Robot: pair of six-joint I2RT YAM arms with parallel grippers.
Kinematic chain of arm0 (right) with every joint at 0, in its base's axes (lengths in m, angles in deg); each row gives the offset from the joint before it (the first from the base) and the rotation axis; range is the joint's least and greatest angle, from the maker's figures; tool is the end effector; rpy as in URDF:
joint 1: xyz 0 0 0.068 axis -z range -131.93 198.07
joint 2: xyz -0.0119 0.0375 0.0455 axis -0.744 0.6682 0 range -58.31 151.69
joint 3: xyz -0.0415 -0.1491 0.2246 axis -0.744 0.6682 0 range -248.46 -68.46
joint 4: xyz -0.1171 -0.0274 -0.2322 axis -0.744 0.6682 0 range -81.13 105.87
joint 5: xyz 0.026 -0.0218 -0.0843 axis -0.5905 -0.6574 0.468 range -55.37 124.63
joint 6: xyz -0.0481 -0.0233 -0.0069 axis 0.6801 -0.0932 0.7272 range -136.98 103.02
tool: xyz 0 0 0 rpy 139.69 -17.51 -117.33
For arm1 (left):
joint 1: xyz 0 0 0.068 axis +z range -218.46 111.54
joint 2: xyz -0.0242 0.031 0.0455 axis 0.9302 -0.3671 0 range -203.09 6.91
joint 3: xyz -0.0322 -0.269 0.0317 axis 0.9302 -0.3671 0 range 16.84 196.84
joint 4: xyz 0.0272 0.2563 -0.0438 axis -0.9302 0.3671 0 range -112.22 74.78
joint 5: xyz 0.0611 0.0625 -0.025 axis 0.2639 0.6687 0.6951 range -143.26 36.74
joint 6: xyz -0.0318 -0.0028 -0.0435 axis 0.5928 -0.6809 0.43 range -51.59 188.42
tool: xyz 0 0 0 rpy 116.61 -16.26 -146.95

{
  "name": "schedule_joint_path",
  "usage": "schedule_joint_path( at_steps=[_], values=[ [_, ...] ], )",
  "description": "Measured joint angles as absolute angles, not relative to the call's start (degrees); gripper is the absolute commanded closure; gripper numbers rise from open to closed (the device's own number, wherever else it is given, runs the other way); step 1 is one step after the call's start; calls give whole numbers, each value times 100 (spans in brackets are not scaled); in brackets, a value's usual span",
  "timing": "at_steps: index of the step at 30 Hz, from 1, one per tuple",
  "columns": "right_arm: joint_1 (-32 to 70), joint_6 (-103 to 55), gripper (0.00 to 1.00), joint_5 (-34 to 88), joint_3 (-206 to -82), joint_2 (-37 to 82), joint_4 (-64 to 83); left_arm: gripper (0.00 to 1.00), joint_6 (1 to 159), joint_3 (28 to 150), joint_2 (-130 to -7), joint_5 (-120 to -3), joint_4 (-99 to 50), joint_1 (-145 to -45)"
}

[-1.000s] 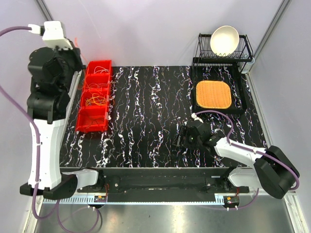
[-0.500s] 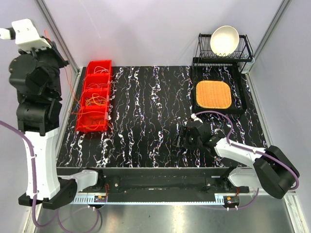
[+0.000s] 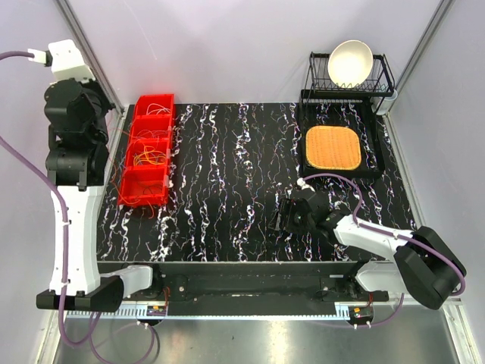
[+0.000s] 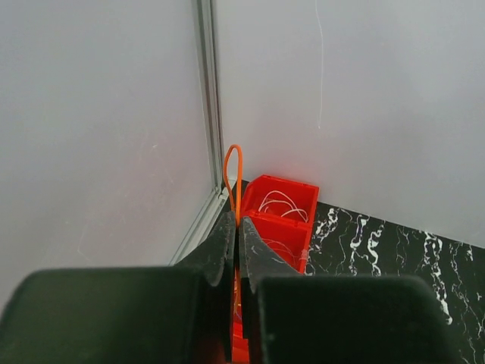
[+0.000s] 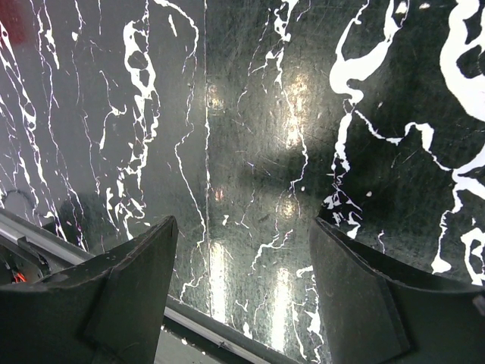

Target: Untangle the cables

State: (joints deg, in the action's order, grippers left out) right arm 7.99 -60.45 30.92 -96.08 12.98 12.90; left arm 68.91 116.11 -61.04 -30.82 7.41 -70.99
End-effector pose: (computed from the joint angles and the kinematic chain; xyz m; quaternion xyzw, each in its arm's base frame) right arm 0.1726 0.1484 0.1567 0.0159 0.9321 0.2627 0.2488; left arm 0.2062 0.0045 0.5399 -0.1275 0.6856 0.1170 0.7071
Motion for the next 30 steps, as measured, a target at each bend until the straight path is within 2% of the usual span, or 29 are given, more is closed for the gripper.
schedule_joint_path(
  at_steps=[12,15,21,30],
  values=[
    [799,-6025,24,3051,-9608,1383,1246,100,6930,13871,-6598,-3218,776,-7075],
    [799,-6025,25,3051,-9608,1383,1246,100,6930,14050,-6705,-3225,765,-7073],
    [799,-6025,25,3048,-9608,1387,1233,100,6882,13807,-6834,-3222,713,-7049],
    [799,-6018,24,3046,-9608,1424,1163,100,6893,11969,-6781,-3319,319,-6791]
  ],
)
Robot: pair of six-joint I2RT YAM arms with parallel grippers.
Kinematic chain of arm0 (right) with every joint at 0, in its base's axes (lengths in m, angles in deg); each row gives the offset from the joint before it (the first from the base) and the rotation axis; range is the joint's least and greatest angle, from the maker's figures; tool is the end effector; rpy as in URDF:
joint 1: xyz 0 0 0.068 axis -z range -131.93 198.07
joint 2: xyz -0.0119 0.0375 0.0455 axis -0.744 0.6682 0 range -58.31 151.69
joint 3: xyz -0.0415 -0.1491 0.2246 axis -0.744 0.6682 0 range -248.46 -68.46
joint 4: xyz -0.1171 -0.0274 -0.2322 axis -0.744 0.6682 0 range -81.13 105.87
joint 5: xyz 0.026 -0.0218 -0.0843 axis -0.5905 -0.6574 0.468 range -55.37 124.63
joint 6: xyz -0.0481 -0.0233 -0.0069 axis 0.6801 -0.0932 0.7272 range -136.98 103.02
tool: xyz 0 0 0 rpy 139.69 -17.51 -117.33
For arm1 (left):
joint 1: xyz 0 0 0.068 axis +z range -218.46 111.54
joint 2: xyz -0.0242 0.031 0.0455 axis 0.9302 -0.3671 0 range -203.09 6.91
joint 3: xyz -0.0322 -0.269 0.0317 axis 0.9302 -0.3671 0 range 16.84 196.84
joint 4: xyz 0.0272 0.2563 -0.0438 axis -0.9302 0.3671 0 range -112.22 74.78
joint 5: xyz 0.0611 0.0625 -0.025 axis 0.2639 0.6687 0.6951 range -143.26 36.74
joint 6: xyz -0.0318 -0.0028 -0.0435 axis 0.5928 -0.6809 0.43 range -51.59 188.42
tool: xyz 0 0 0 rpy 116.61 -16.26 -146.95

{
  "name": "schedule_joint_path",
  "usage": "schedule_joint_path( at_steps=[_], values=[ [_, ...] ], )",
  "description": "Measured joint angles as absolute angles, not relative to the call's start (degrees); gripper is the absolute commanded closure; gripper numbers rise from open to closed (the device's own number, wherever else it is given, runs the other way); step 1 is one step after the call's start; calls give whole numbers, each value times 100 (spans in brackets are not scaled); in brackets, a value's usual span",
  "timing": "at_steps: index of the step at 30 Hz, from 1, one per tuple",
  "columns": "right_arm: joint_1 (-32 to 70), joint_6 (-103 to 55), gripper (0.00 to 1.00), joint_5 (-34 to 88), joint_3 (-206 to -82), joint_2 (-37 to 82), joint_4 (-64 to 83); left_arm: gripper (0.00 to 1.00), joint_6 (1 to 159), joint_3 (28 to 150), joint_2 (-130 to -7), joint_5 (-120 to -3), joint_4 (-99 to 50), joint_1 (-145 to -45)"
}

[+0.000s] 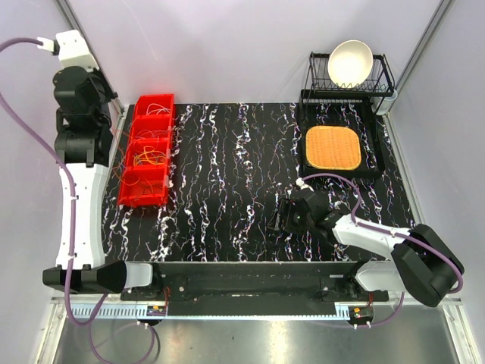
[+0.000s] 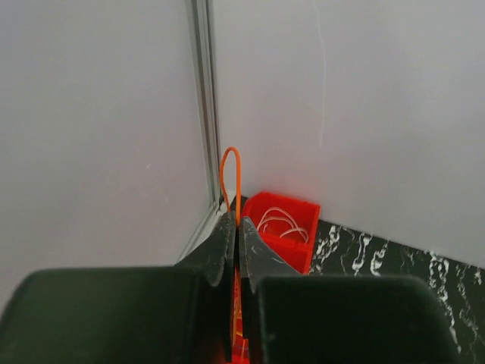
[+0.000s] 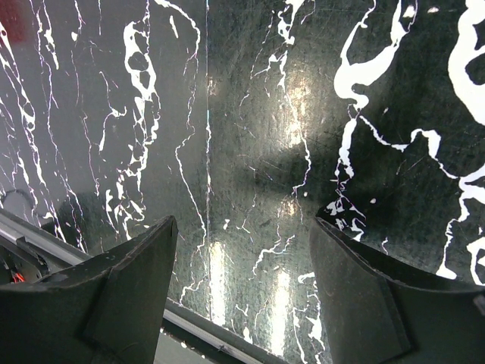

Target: Untangle the cables

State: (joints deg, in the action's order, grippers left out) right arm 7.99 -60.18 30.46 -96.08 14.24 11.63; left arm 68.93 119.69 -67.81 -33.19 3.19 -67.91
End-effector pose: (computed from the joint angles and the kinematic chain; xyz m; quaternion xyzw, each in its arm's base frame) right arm 0.1745 0.1503 0.1538 0.0122 0.9320 0.2649 0.2470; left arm 0.2453 0.0146 0.5416 -0.1325 0.6783 0.1206 0.7126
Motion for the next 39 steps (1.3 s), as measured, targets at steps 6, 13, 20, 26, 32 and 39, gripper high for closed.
schedule_joint_path(
  at_steps=[6,13,20,26,32,39],
  values=[
    [799,-6012,24,3044,-9610,1433,1152,100,7085,11211,-6722,-3463,193,-6590],
    [799,-6010,24,3044,-9610,1457,1111,100,7328,10743,-6130,-3708,85,-6574],
    [799,-6007,24,3042,-9614,1468,1093,100,7339,11357,-5918,-3782,116,-6574],
    [799,-6005,24,3042,-9614,1472,1078,100,7341,11510,-5756,-3788,123,-6574],
    [799,-6005,24,3042,-9614,1475,1078,100,7339,11283,-5562,-3786,140,-6574],
    [799,-6005,24,3040,-9617,1483,1069,100,7319,10913,-5356,-3751,177,-6574]
  ],
)
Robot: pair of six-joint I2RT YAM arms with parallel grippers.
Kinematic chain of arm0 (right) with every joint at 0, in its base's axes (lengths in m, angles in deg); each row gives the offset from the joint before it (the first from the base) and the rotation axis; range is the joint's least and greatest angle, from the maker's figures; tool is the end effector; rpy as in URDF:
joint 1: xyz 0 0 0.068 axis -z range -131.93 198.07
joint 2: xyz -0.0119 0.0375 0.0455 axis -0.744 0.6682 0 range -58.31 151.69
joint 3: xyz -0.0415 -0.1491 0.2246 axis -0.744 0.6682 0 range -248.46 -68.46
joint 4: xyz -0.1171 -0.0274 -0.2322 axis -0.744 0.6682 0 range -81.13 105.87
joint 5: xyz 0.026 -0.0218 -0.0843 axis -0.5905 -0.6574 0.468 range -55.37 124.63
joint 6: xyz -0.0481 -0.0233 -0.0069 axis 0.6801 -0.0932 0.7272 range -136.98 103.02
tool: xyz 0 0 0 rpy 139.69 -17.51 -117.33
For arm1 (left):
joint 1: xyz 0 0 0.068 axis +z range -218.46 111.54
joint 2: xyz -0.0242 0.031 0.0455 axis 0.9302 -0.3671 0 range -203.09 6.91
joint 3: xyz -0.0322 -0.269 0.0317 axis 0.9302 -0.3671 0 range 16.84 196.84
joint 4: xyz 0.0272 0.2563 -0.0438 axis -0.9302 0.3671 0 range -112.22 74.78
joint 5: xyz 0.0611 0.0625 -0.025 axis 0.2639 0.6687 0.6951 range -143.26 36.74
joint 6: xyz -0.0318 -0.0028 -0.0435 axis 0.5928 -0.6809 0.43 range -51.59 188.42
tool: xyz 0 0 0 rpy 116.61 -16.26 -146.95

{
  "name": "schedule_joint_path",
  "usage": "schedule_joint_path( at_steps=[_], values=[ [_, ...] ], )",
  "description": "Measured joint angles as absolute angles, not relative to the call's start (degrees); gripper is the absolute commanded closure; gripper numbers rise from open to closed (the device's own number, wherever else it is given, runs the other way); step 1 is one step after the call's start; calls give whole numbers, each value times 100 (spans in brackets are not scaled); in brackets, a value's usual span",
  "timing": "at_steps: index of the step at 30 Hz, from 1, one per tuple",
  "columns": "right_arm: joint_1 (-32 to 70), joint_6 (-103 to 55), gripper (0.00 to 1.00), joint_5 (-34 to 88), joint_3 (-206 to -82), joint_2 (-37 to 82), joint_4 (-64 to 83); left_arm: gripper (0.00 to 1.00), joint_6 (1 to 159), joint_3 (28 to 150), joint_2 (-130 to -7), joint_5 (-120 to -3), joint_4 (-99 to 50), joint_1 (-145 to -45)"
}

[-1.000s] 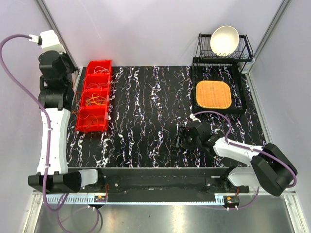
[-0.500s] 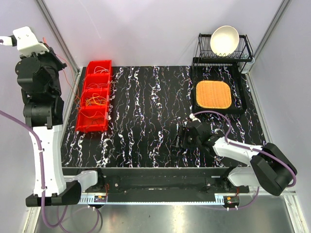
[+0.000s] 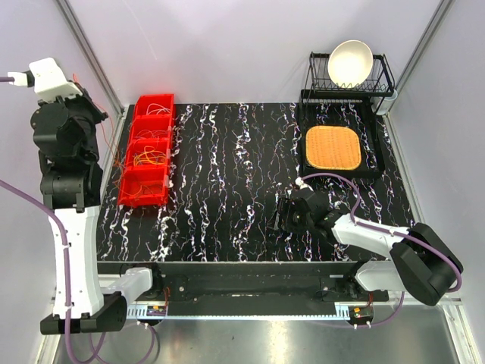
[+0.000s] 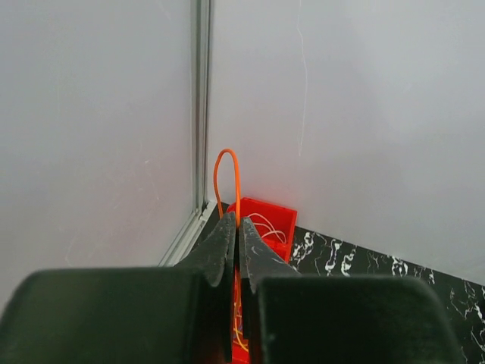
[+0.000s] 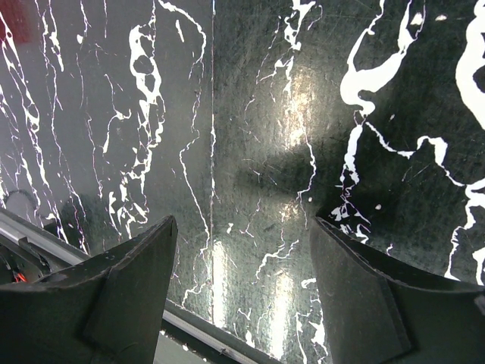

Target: Untangle the cables

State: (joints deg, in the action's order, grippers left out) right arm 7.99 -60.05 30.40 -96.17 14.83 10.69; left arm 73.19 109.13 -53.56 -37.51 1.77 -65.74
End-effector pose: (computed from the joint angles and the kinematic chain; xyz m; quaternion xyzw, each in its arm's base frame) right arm 0.1760 0.1517 0.1533 0.0108 0.9306 0.2673 0.2497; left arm 0.1730 0.0179 0.5381 -0.1456 0.6428 0.0767 0.7482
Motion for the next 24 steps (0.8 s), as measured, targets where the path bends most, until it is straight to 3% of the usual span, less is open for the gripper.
schedule_joint_path(
  at_steps=[24],
  values=[
    [799,-5961,24,2994,-9667,1575,1010,100,7846,9368,-5395,-3830,55,-6574]
  ],
)
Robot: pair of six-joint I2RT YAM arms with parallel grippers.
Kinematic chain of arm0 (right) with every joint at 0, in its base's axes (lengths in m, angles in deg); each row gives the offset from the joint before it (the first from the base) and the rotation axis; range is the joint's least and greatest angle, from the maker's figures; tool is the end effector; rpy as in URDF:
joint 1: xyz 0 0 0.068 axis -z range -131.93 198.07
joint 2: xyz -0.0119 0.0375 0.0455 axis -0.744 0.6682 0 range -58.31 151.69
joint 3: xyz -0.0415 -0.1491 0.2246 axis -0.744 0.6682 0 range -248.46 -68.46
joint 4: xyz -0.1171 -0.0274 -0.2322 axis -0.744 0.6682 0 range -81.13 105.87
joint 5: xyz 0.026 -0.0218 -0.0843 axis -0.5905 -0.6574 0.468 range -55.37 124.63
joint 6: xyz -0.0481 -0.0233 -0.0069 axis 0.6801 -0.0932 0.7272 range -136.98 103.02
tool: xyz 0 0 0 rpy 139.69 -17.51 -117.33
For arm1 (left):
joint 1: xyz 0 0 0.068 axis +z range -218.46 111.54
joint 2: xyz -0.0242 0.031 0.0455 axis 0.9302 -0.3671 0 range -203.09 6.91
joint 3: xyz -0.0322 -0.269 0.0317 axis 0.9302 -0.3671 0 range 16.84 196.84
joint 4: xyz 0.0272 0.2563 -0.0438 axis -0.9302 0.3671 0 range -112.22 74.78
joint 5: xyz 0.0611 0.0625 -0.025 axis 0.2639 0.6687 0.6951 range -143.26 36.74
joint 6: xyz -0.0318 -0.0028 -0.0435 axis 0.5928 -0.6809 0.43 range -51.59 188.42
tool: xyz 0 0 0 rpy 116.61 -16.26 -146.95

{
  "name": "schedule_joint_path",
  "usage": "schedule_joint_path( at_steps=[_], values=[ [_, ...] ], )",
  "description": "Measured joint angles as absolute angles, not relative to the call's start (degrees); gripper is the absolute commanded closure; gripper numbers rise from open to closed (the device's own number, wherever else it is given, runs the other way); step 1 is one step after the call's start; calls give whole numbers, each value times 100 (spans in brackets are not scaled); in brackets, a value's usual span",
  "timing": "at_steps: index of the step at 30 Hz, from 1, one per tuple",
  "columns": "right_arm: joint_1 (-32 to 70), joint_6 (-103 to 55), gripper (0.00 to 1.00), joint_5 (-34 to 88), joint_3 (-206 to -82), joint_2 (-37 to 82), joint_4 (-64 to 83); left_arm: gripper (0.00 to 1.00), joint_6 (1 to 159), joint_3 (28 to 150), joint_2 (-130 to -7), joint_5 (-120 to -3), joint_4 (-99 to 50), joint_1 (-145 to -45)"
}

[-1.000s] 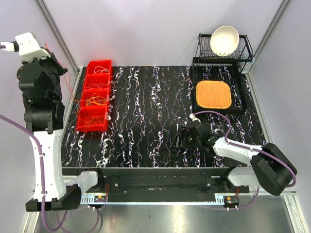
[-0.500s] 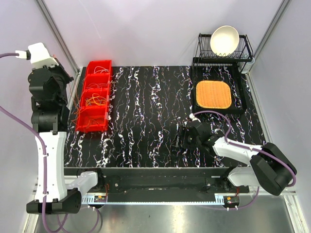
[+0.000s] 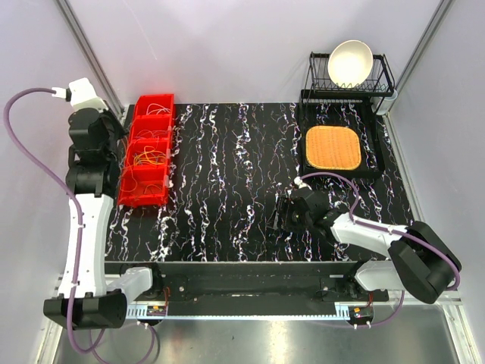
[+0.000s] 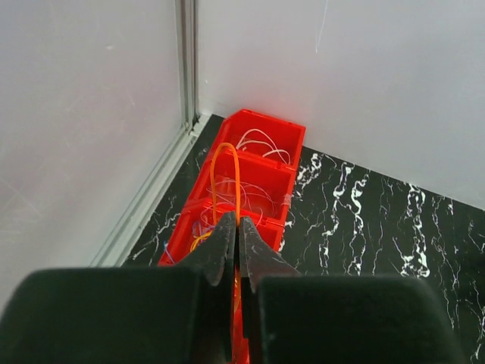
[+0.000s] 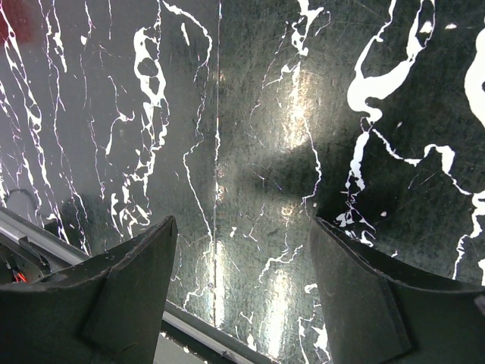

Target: Untangle the cables

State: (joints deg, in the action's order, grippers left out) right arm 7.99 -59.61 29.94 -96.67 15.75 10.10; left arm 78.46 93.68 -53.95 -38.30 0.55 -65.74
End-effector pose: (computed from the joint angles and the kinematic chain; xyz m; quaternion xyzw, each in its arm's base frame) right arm 0.1784 0.1540 0.1531 0.0057 0.9300 0.2700 0.2492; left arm 0.2174 0.0195 0.4563 -0.1684 0.7271 0.0552 0.6633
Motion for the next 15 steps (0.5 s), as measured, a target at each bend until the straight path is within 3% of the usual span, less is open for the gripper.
schedule_joint_path(
  at_steps=[15],
  values=[
    [799,-5940,24,2930,-9706,1625,1010,100,8322,8791,-6099,-4079,-277,-6574]
  ],
)
